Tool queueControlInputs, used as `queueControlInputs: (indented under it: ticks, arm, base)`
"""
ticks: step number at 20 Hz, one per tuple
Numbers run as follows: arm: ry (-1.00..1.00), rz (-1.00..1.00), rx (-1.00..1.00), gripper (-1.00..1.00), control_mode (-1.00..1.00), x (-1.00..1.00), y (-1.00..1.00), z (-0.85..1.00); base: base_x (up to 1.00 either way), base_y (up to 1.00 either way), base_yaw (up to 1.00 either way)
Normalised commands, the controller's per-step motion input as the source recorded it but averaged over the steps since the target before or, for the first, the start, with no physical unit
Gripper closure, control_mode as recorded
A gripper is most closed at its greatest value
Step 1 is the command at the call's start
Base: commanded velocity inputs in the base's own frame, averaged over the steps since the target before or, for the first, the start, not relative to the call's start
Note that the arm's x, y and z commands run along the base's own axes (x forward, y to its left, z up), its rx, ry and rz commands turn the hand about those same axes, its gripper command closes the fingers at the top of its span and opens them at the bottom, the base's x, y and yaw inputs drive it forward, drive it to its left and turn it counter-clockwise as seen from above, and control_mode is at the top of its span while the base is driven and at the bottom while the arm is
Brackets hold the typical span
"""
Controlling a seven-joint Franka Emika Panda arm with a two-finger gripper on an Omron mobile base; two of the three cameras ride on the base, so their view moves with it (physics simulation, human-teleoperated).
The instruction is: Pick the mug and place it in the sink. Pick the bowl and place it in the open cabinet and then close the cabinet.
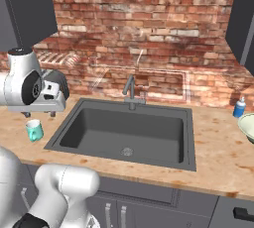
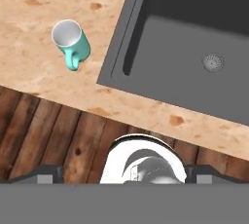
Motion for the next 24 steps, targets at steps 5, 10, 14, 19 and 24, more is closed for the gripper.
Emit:
queueControlInputs:
  ticks: [5, 10, 14, 19, 24]
  arm:
    - [0.04, 0.08, 0.0, -1.0, -1.0, -0.5, 0.51, -0.18]
    - [0.02, 0.03, 0.0, -1.0, -1.0, -0.21, 0.68, -0.16]
    - [0.07, 0.0, 0.0, -1.0, -1.0, 0.01, 0.43, -0.29]
    - [0.05, 0.0, 0.0, -1.0, -1.0, 0.19, 0.33, -0.34]
    - [0.02, 0.0, 0.0, -1.0, -1.0, 0.26, 0.1, -0.26]
  base:
    - [0.0, 0.0, 0.0]
    - [0.0, 0.0, 0.0]
    - [0.0, 0.0, 0.0]
    - [0.0, 0.0, 0.0]
    - [0.0, 0.0, 0.0]
